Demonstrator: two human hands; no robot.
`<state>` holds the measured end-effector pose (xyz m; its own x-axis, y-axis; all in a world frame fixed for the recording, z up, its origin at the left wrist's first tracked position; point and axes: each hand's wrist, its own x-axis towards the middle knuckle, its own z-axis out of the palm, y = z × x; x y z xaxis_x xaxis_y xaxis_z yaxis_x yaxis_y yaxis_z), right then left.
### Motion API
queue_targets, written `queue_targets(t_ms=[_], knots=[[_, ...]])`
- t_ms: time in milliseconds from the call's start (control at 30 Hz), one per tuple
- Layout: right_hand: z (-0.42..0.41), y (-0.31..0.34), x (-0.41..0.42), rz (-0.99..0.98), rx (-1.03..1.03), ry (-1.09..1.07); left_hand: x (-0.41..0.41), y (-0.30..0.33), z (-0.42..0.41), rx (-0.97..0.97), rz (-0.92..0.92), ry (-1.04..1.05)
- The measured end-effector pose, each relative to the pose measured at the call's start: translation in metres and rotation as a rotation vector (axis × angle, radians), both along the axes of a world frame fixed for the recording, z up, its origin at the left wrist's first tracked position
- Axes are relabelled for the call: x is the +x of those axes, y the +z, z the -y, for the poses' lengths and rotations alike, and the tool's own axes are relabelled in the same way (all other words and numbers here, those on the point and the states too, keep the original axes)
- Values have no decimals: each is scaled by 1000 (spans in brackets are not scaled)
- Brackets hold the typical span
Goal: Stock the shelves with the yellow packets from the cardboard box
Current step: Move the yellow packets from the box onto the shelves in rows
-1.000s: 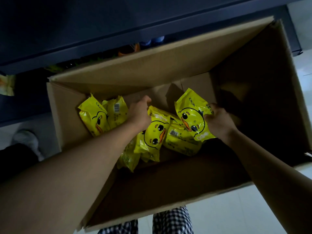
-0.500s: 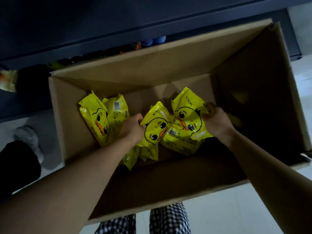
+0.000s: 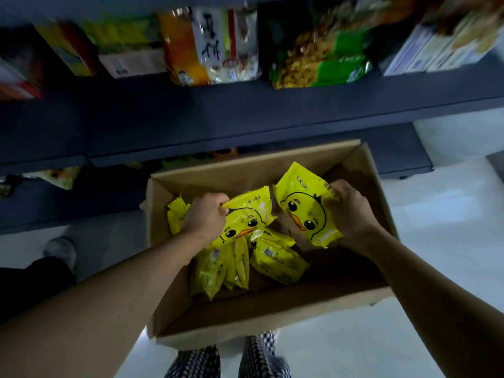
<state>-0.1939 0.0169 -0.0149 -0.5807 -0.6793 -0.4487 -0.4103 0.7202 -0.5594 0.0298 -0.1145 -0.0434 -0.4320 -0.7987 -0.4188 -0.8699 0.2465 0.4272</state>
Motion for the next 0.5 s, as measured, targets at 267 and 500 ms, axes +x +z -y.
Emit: queue_targets(t_ms=[267,500], knots=[[16,152,-9,-105,-179,126,-5,154,16,-179,-70,-40],[27,286,-15,-195,-361,210,3,295,28,-382,-166,-70]])
